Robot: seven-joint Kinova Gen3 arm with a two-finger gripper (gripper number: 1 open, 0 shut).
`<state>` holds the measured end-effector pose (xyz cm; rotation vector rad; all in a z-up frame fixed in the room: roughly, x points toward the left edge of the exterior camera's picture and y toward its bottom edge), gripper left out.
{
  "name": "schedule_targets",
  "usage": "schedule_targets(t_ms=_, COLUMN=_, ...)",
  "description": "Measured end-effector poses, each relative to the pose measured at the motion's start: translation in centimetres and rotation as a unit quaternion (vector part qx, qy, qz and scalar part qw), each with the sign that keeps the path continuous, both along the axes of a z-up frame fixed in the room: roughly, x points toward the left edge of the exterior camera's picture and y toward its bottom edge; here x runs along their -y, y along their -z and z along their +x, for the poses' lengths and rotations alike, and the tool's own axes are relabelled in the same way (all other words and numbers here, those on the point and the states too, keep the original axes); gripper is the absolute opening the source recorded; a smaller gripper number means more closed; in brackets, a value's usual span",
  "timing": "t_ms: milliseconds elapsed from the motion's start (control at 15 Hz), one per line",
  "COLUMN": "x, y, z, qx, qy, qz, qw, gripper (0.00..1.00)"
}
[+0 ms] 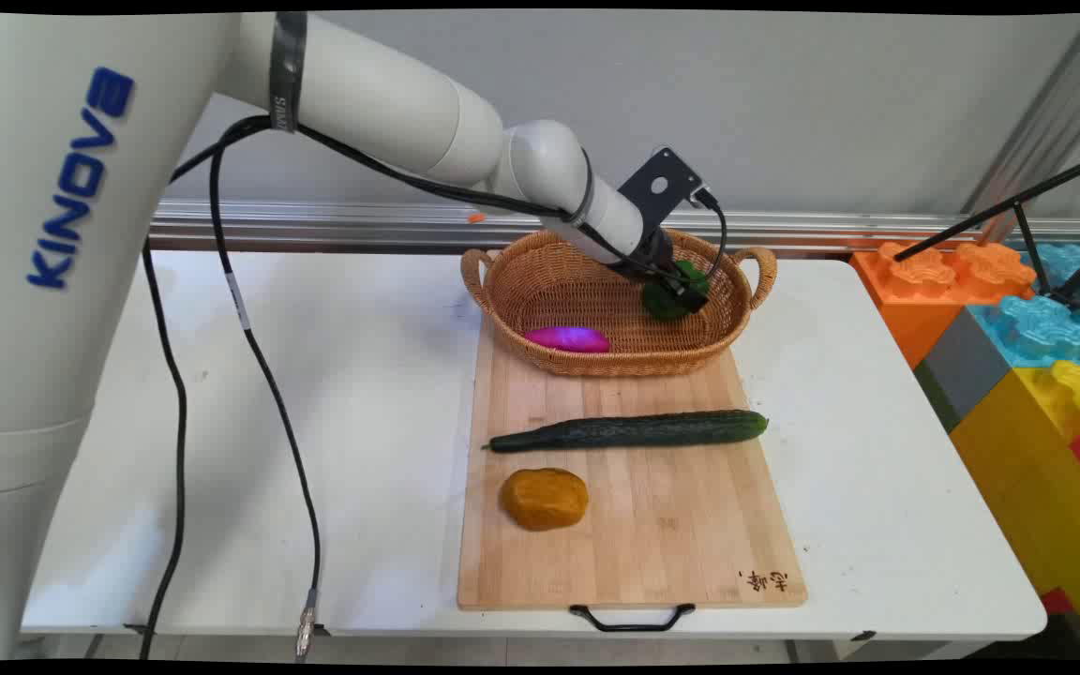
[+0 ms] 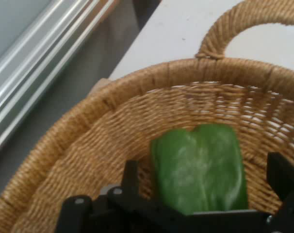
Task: Pick up the potato from the cutting board
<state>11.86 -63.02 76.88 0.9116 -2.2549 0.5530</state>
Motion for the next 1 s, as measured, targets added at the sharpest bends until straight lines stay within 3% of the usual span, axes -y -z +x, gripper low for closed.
schedule_targets(t_ms=267, x=-0.9, y=-1.8, z=-0.6, qx=-0.012, qy=0.011, qz=0.001, qw=0.9999, gripper=1.00)
schedule_targets(t_ms=467, x=-2.9, y=-4.6, z=-0.3, qx=-0.019, qy=0.029, qz=0.001, qw=0.9994, gripper=1.00)
schedule_targets(t_ms=733, x=-6.8, y=-8.3, z=1.0, qx=-0.017, qy=0.059, qz=0.016, qw=0.9980, gripper=1.00)
schedule_targets(t_ms=1000, x=-13.8, y=-11.3, z=4.0, qx=0.006, qy=0.111, qz=0.067, qw=0.9915, gripper=1.00)
